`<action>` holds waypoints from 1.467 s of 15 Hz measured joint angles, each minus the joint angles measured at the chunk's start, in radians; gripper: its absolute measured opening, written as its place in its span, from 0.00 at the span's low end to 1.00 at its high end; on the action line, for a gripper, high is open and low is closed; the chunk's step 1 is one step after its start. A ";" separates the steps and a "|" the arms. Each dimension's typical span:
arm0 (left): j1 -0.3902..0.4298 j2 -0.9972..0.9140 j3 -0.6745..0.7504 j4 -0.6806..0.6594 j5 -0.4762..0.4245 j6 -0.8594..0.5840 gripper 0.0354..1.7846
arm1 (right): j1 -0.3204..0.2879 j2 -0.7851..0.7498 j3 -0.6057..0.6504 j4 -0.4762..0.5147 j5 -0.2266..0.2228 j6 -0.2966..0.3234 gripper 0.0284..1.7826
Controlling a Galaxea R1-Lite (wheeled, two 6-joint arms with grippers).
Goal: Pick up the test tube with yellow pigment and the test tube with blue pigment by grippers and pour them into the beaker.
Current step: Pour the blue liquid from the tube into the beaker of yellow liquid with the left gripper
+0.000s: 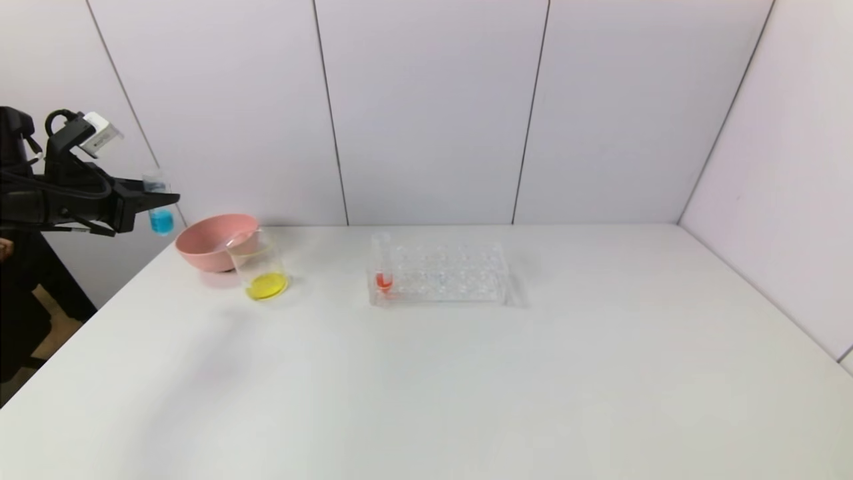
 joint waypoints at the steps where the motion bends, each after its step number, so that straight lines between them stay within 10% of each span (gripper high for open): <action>1: -0.006 0.009 -0.016 0.007 -0.012 0.002 0.24 | 0.000 0.000 0.000 0.000 0.000 0.000 0.96; 22: -0.046 0.186 -0.547 0.682 -0.019 0.576 0.24 | 0.000 0.000 0.000 0.000 0.000 0.000 0.96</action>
